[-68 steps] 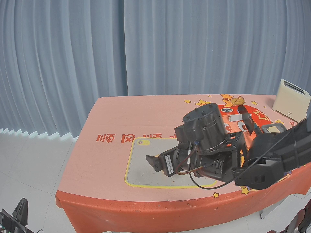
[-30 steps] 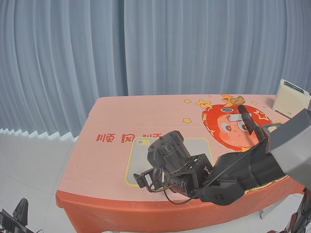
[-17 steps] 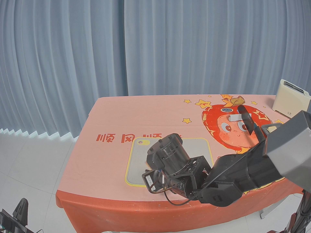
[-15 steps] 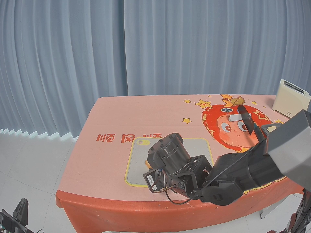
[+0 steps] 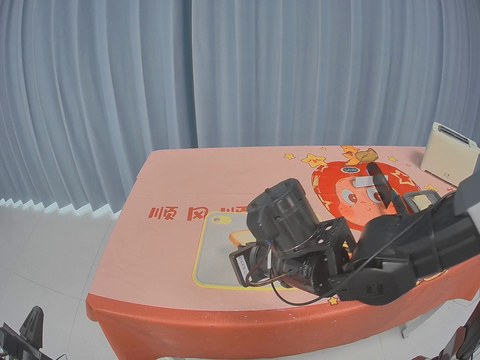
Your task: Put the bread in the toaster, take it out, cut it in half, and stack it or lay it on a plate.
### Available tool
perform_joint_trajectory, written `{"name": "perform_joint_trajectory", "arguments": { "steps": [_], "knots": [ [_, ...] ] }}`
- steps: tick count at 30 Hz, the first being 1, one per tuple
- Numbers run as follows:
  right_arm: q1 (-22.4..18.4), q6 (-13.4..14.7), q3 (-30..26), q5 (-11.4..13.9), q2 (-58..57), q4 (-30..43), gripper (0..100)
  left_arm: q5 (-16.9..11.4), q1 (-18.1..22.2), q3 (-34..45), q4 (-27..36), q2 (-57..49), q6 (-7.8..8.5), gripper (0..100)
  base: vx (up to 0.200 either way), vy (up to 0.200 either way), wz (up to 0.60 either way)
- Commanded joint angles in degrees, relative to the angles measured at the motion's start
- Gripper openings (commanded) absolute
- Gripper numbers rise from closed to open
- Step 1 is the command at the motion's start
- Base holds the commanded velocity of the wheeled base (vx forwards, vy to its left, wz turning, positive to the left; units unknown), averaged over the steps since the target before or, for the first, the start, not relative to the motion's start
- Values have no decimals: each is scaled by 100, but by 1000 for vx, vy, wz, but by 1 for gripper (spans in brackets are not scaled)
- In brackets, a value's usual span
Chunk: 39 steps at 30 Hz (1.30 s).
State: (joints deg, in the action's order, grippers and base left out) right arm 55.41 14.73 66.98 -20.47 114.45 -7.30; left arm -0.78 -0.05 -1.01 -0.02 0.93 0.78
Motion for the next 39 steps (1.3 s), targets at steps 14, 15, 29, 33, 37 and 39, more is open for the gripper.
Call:
{"name": "perform_joint_trajectory", "arguments": {
  "steps": [14,15,29,33,37,39],
  "knots": [
    [-408,382,-1222,-1,-1838,-26,0,-1,-4,101,-6,-93,-8,0,0,0,0],
    [-434,382,-1301,-10,-1935,-34,0,-1,-4,101,-6,-93,-8,0,0,0,0],
    [-1146,347,-2514,280,-3112,-114,0,-1,-4,101,-6,-93,-8,0,0,0,0],
    [-1129,329,-2531,201,-3130,-114,0,-1,-4,101,-6,-93,-8,0,0,0,0],
    [-1155,320,-2575,201,-3112,-122,0,-1,5,101,-6,-93,-8,0,0,0,0],
    [-1181,312,-2575,184,-3148,-122,0,-1,5,101,-6,-93,-8,0,0,-100,0]
  ]
}}
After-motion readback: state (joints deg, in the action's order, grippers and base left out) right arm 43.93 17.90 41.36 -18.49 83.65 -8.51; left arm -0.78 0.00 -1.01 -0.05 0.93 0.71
